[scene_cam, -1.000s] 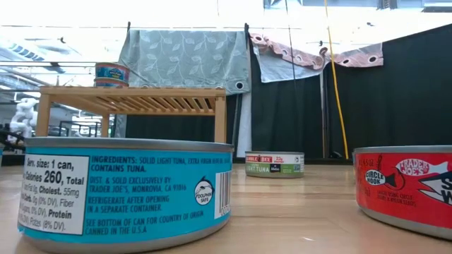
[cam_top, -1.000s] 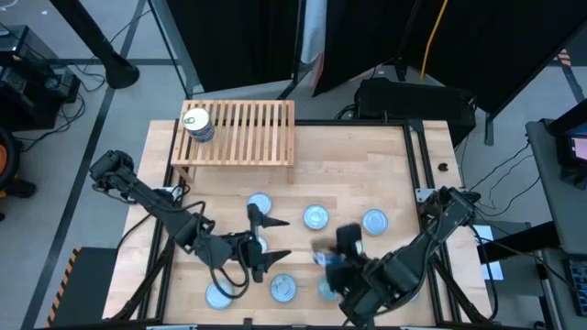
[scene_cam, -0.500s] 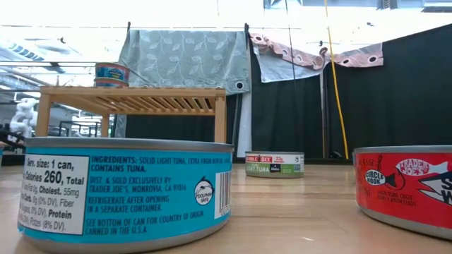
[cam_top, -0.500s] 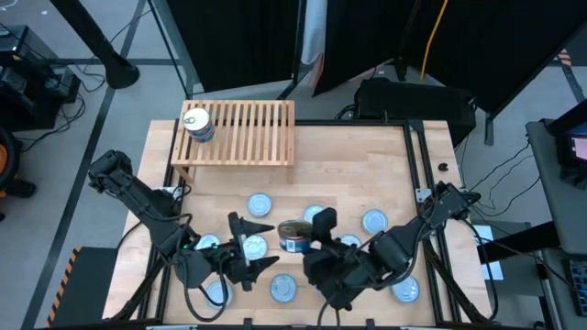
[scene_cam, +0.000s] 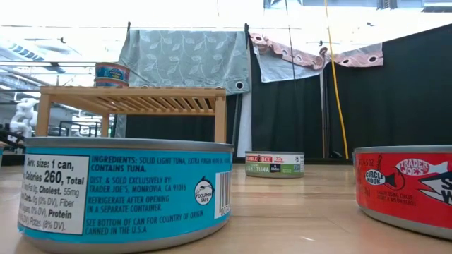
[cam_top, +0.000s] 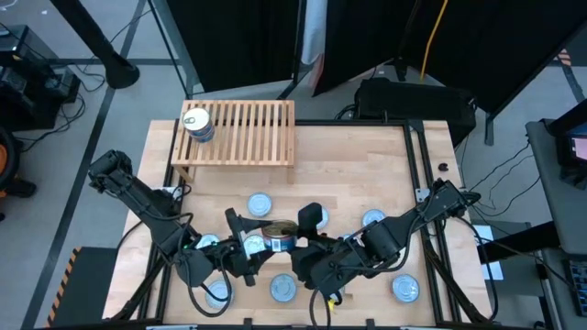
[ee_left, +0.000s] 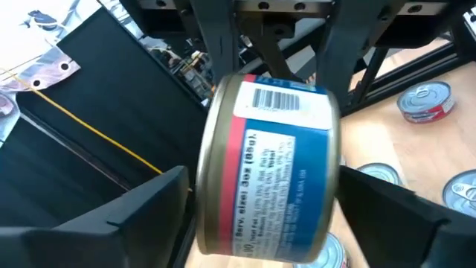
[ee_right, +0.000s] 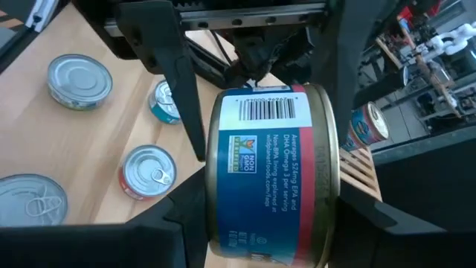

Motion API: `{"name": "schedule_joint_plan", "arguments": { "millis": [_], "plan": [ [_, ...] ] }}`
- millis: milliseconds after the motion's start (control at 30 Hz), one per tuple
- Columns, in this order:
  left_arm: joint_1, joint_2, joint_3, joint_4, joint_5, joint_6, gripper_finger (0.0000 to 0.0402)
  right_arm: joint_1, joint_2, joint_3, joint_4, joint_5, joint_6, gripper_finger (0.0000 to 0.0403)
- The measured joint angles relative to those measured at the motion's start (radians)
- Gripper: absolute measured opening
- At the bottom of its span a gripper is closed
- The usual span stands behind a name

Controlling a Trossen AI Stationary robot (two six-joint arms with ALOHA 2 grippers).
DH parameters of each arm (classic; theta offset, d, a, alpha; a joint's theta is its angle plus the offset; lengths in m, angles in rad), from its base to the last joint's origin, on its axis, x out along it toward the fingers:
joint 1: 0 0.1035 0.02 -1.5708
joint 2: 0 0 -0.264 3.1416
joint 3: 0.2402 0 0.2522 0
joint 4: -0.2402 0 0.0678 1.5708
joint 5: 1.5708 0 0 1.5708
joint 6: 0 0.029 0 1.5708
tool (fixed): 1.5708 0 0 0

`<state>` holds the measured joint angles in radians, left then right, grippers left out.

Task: Stack canned seafood by type on shelf
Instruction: Stack the blue can on top of the other blue can

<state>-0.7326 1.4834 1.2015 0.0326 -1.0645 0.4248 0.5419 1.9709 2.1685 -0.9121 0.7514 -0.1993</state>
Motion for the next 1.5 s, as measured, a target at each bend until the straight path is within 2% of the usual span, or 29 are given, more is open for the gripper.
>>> {"name": "schedule_joint_plan", "arguments": {
  "millis": [200,300,433,600,700,900,1000,1133,1233,1333,1500],
  "plan": [
    [-0.001,0.000,0.000,-0.022,-0.010,0.001,0.0241,-0.004,0.000,0.000,0.003,-0.008,-0.001,0.0187],
    [-0.001,0.001,0.000,-0.024,-0.006,0.007,0.0202,-0.008,0.000,0.000,0.006,-0.047,-0.008,0.0189],
    [-0.003,0.003,0.000,-0.027,-0.017,0.075,0.0199,-0.011,0.000,0.001,-0.023,-0.088,-0.011,0.0202],
    [-0.002,0.003,0.000,-0.015,-0.121,0.219,0.0199,-0.010,-0.006,0.001,-0.054,0.016,-0.002,0.0210],
    [0.005,-0.010,0.000,-0.015,-0.149,0.292,0.0201,-0.009,-0.013,0.001,-0.093,0.053,0.017,0.0211],
    [0.053,-0.062,-0.001,-0.030,-0.114,0.421,0.0205,-0.022,-0.026,0.004,-0.215,0.080,0.092,0.0211],
    [0.087,-0.082,-0.001,-0.083,-0.059,0.422,0.0206,-0.025,-0.028,0.003,-0.235,0.101,0.096,0.0211],
    [0.137,-0.116,0.003,-0.105,0.058,0.335,0.0208,-0.027,-0.060,0.000,-0.111,0.140,-0.025,0.0210],
    [0.152,-0.118,0.005,-0.102,0.070,0.307,0.0208,-0.031,-0.078,-0.001,-0.024,0.109,-0.095,0.0212],
    [0.153,-0.118,0.003,-0.108,0.063,0.315,0.0208,-0.037,-0.083,-0.001,0.003,0.074,-0.089,0.0231],
    [0.148,-0.115,-0.002,-0.114,0.059,0.342,0.0209,-0.069,-0.092,0.001,0.061,0.068,-0.112,0.0302]
  ]
}}
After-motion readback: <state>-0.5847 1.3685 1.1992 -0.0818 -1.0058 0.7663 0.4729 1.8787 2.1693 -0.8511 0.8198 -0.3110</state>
